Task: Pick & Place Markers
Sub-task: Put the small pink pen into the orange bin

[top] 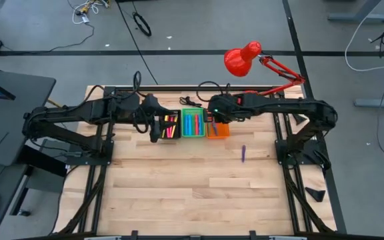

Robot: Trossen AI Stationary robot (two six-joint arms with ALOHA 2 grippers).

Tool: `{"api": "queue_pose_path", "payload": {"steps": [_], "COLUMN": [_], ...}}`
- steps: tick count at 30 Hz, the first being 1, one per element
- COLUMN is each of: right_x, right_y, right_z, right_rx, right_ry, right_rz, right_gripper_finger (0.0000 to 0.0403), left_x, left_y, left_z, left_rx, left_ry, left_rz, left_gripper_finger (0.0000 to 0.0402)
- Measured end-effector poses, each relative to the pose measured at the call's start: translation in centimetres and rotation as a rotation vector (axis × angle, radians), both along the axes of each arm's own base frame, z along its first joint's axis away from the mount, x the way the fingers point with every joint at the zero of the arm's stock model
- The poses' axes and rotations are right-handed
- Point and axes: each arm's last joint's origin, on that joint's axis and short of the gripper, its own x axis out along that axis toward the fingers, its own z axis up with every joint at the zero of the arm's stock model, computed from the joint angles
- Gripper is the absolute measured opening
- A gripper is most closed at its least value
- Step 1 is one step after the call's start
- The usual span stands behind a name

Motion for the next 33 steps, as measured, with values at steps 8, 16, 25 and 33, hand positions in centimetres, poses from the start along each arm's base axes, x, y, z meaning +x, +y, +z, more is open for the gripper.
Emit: {"api": "queue_pose_path", "payload": {"steps": [8,16,25,33], "right_x": [1.0,2.3,2.9,3.1], "right_y": [-1.7,-3.4,-5.0,-4.5], "right_z": [-4.2,-8.3,-10.8,-10.8], "right_rx": [0.077,0.12,0.15,0.147], "right_ry": [0.204,0.312,0.35,0.346], "right_rz": [-0.005,0.0,0.015,0.05], "right_gripper_finger": [0.0011,0.0002,0.0004,0.0002], "left_x": [0.0,0.0,-0.2,-0.3], "left_y": [0.4,0.4,0.3,0.3], "left_z": [0.0,0.0,-0.5,-0.7], "left_rx": [-0.012,-0.012,-0.026,-0.031], "left_ry": [0.001,0.001,0.052,0.079], "left_rz": [-0.01,-0.011,-0.033,-0.033], "left_gripper_finger": [0.0229,0.0229,0.0229,0.0229]}}
